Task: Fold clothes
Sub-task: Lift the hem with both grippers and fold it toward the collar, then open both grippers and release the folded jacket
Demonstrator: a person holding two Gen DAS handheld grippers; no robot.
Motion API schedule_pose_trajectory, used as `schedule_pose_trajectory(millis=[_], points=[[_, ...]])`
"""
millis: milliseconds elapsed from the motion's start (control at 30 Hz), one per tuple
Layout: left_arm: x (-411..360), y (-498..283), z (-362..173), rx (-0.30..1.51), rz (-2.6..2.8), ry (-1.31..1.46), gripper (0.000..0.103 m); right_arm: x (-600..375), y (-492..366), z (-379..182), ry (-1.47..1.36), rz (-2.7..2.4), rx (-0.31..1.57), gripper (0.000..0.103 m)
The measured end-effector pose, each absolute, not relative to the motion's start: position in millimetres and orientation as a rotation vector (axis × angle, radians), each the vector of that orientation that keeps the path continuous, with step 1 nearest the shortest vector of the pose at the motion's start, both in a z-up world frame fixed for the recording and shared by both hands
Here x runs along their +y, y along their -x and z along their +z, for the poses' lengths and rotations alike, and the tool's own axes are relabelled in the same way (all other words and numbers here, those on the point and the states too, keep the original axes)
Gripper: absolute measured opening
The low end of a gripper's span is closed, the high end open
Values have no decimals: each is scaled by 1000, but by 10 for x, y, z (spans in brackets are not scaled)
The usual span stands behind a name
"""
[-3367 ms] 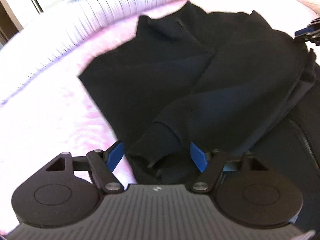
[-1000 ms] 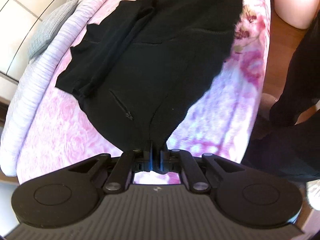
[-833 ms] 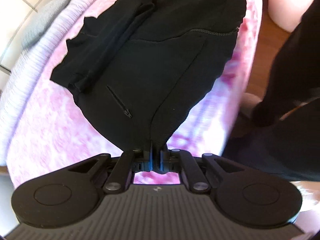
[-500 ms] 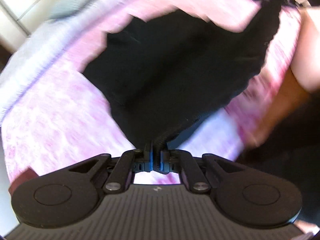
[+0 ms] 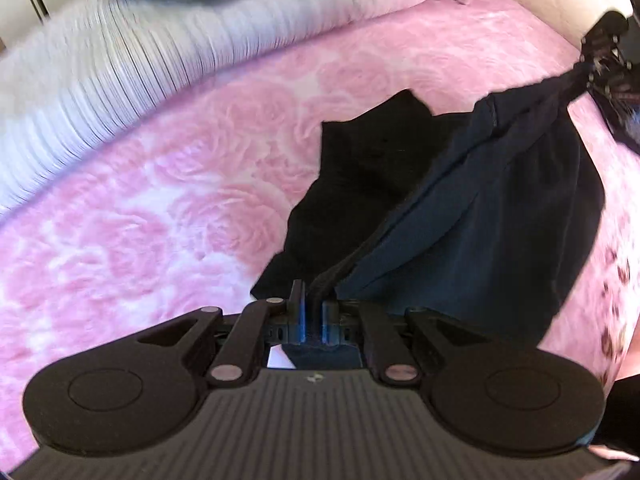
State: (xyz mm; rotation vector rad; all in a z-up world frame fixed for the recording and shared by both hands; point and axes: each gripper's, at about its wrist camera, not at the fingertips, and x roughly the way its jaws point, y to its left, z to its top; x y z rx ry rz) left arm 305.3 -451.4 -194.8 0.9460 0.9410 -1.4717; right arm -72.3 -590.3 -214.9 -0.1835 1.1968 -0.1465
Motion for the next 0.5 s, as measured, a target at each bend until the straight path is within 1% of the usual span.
schedule_pose_trajectory(millis=[100, 367, 467, 500], points=[[-4762, -3227, -2231, 983, -1477, -936, 5, -6232, 543, -2376, 123, -143, 1250, 2], [-5266, -3621, -2639, 1056, -1425, -892, 6, -6846, 271, -2566, -19, -163, 1224, 2], [-5414, -3681, -2898, 1109, -1346, -871, 10, -7037, 161, -2835, -71, -183, 1220, 2], [-5436, -3692, -2952, 1107, -1317, -867, 17, -7100, 126, -2926, -88, -190, 1219, 2]])
